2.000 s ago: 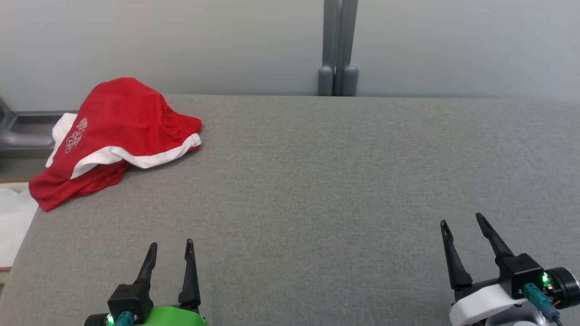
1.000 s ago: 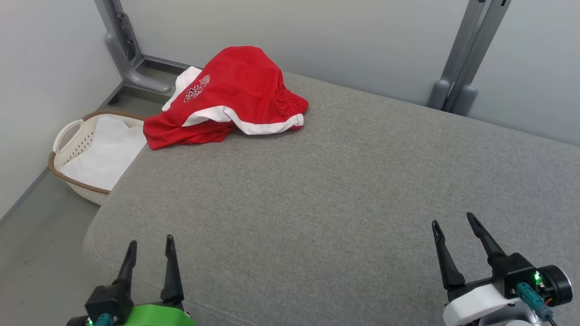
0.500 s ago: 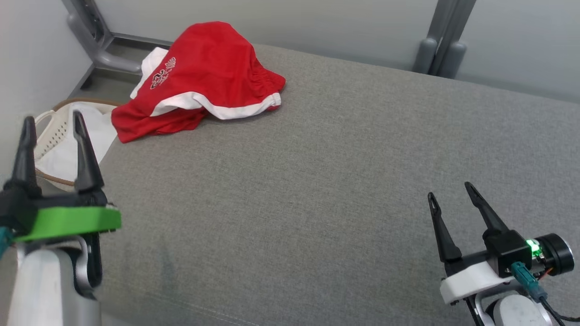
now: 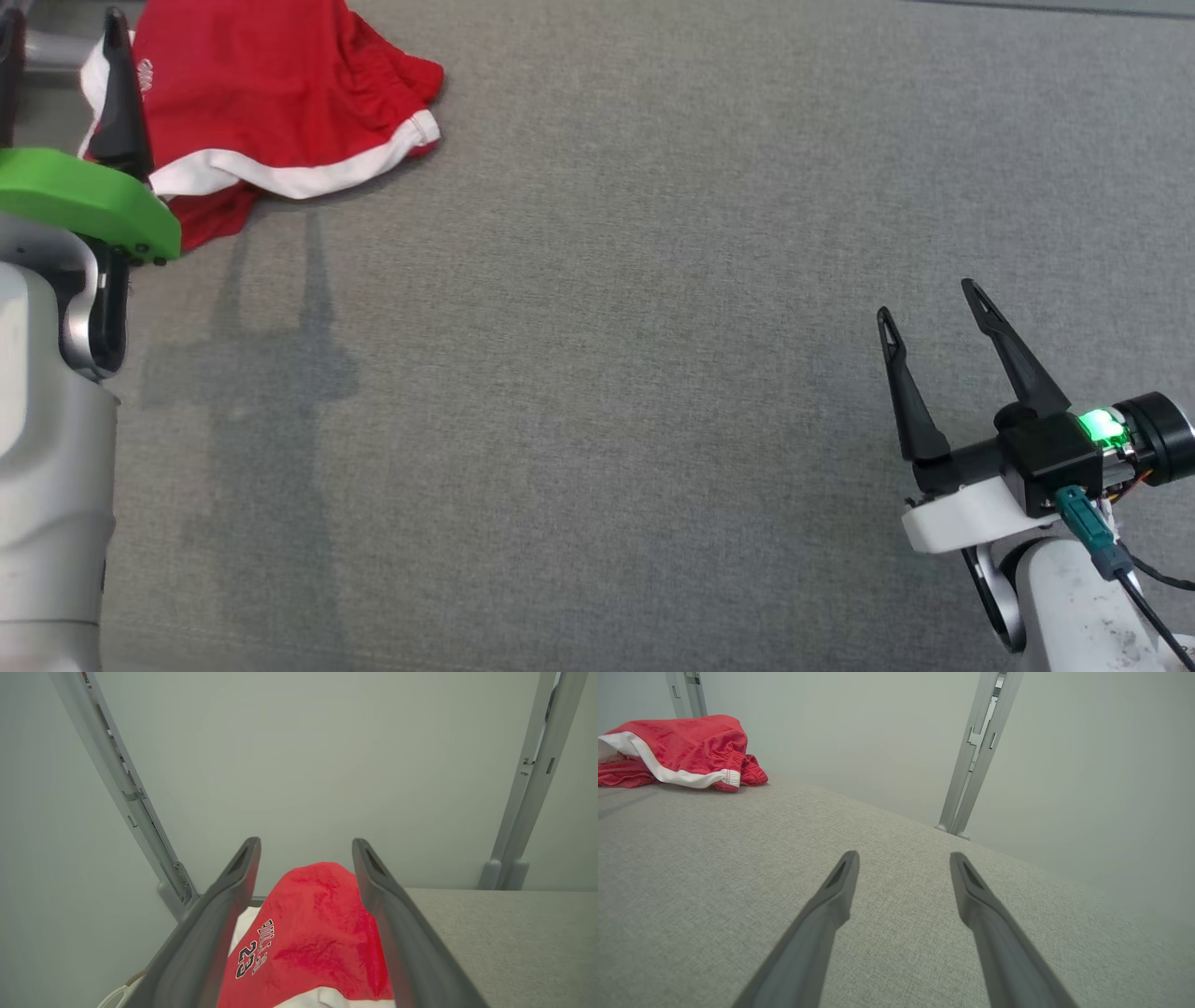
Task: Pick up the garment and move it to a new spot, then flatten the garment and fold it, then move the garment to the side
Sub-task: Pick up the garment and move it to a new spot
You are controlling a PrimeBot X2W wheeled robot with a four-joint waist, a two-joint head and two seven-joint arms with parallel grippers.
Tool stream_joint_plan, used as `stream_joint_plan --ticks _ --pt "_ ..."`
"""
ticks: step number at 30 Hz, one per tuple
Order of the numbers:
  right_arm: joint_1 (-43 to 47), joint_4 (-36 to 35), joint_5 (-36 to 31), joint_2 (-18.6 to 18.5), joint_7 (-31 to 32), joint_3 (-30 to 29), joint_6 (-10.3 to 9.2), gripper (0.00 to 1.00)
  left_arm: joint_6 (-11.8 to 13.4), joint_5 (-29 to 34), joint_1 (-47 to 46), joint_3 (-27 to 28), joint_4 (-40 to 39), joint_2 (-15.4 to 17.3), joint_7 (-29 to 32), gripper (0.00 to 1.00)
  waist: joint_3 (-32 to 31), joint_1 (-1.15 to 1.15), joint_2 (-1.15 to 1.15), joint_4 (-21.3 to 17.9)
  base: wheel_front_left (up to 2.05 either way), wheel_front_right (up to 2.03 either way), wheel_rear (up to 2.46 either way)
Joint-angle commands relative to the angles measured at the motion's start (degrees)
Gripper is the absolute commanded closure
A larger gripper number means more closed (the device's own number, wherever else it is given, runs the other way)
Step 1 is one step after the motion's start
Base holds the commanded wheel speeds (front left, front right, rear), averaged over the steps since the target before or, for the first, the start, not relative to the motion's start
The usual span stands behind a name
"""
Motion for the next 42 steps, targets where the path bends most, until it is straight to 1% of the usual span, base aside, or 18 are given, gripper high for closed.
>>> stream_joint_plan --ticks 1,3,7,13,19,21,28,29,30,31,32,35,42 --pt "-1.2 -0.7 -0.6 -0.2 -0.2 -0.2 -0.08 0.00 -0.1 -1.4 -2.5 -2.0 2.1 1.4 1.3 0.00 7.2 0.00 0.00 -6.0 0.00 0.00 0.00" --pt "-1.6 -1.0 -0.8 -0.2 -0.2 -0.1 -0.07 0.00 -0.1 -4.0 -4.3 -5.3 4.9 2.4 3.7 0.00 8.7 0.00 0.00 -6.7 0.00 0.00 0.00" --pt "-2.3 -1.7 -1.5 -0.2 -0.2 0.1 -0.07 0.00 -0.2 -9.3 -7.5 -10.3 8.1 4.3 6.1 0.00 11.3 0.00 0.00 -7.3 0.00 0.00 0.00" --pt "-2.8 -2.4 -2.0 -0.2 -0.2 -0.3 -0.08 0.00 -0.2 -17.6 -9.6 -19.0 9.4 6.9 11.2 0.00 14.2 0.00 0.00 -7.5 0.00 0.00 0.00" --pt "-3.1 -2.8 -2.2 -0.2 -0.2 -0.2 -0.07 0.00 -0.2 -24.3 -10.7 -24.6 10.4 7.9 14.3 0.00 16.1 0.00 0.00 -7.7 0.00 0.00 0.00" --pt "-3.1 -2.8 -2.2 -0.2 -0.2 -0.2 -0.07 0.00 -0.2 -25.8 -11.2 -26.0 11.0 8.5 15.1 0.00 16.6 0.00 0.00 -7.9 0.00 0.00 0.00" --pt "-3.2 -2.6 -2.2 -0.3 -0.1 -0.5 -0.08 0.00 -0.2 -30.3 -11.2 -30.7 13.4 8.4 18.3 0.00 17.2 0.00 0.00 -8.3 0.00 0.00 0.00" --pt "-3.3 -2.5 -2.2 -0.3 -0.1 -0.5 -0.08 0.00 -0.2 -30.9 -11.2 -31.2 13.8 8.4 18.8 0.35 17.2 0.00 0.00 -8.4 0.00 0.00 0.00" --pt "-3.3 -2.4 -2.3 -0.3 -0.1 -0.5 -0.08 0.00 -0.2 -31.5 -11.0 -31.7 14.5 8.3 19.3 0.61 17.1 0.00 0.00 -8.4 0.00 0.00 0.00" --pt "-3.3 -2.3 -2.3 -0.3 -0.1 -0.5 -0.08 0.00 -0.2 -31.9 -11.0 -32.1 14.7 8.3 19.6 0.84 17.0 0.00 0.00 -8.4 0.00 0.00 0.00" --pt "-3.3 -2.1 -2.3 -0.3 -0.1 -0.6 -0.08 0.00 -0.2 -32.4 -10.9 -32.6 15.0 8.3 19.7 1.00 16.8 0.00 0.00 -8.3 0.00 0.00 0.00" --pt "-3.1 -1.9 -2.1 -0.3 -0.1 -0.7 -0.08 0.00 -0.1 -33.5 -11.1 -33.2 14.9 8.3 19.0 1.00 16.0 0.00 0.00 -8.1 0.00 0.00 0.00" --pt "-2.6 -0.8 -0.9 -0.2 -0.1 -0.2 -0.08 0.00 -0.1 -34.4 -12.1 -34.8 14.2 11.3 15.1 1.00 11.7 0.00 0.00 -7.6 0.00 0.00 0.00"
